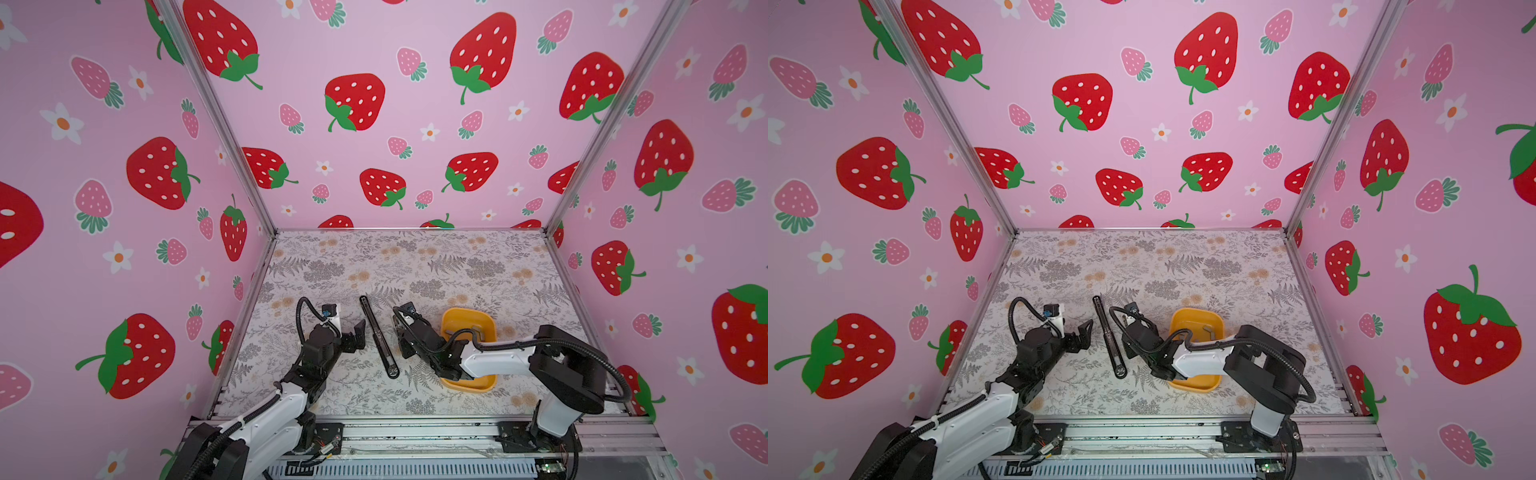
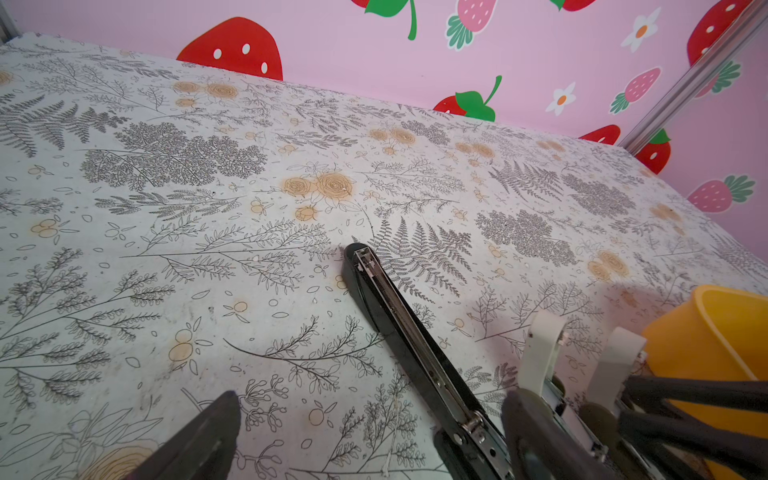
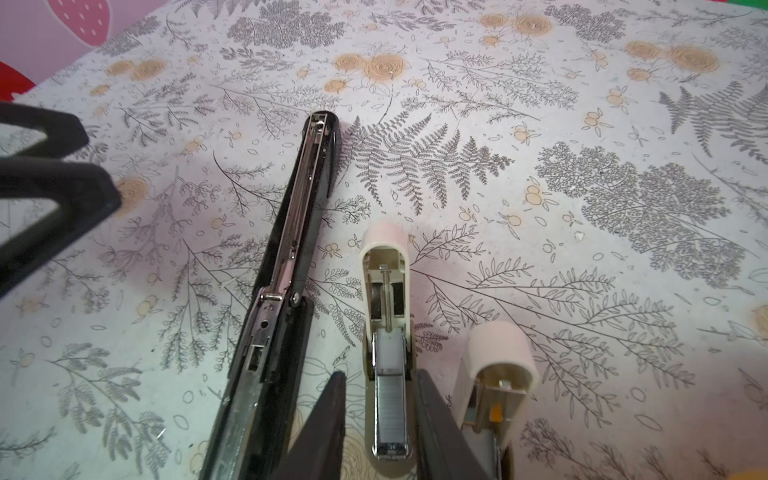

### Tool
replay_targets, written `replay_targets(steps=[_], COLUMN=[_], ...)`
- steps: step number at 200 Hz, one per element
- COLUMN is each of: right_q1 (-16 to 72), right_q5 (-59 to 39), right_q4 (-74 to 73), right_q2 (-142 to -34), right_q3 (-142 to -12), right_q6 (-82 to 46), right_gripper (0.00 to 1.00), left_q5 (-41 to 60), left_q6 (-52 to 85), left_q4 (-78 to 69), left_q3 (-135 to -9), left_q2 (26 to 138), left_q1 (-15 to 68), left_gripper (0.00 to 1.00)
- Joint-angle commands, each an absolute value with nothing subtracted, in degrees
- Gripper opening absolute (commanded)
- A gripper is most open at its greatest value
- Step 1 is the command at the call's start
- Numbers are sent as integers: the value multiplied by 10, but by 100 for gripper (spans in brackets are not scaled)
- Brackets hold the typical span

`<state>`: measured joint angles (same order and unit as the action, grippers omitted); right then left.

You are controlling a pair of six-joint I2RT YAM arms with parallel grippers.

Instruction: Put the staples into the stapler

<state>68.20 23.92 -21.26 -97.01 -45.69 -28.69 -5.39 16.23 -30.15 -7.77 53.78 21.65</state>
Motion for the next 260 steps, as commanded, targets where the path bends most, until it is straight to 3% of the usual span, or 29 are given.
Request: replay_targets(steps=[1, 34, 92, 260], right_q1=[687, 687, 680, 656], right_q5=[268, 265, 242, 204], right_q4=[-178, -186, -147, -145], right_q2=[-921, -863, -982, -1062], right_q3=[-447, -419, -501, -514], right_q6=[-294, -308, -315, -337], right_gripper=[26, 22, 10, 4], left_q5=[-61, -61, -61, -63], left_q6=[156, 155, 155, 155], left_q4=[-315, -316, -314, -315], left_q3=[-100, -99, -99, -100], left_q2=[536, 536, 534, 536], left_q1=[219, 220, 221, 221], left_gripper=[99, 99, 99, 99])
